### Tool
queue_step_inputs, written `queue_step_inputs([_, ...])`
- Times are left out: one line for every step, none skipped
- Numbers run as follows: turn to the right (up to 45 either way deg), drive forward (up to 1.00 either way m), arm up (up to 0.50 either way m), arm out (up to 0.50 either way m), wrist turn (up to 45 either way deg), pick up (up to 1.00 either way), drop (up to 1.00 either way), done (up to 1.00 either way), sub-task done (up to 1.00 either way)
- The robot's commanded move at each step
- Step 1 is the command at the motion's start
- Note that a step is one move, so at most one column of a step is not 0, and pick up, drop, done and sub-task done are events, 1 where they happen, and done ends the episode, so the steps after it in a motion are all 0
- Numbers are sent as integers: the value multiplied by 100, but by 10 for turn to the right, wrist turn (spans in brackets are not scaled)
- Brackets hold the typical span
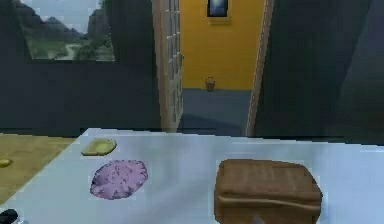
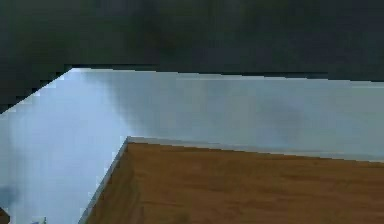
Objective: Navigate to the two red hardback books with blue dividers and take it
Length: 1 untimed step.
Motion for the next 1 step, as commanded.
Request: queue_step_inputs([-450, 0, 0, 0, 0, 0, 0, 0, 0])
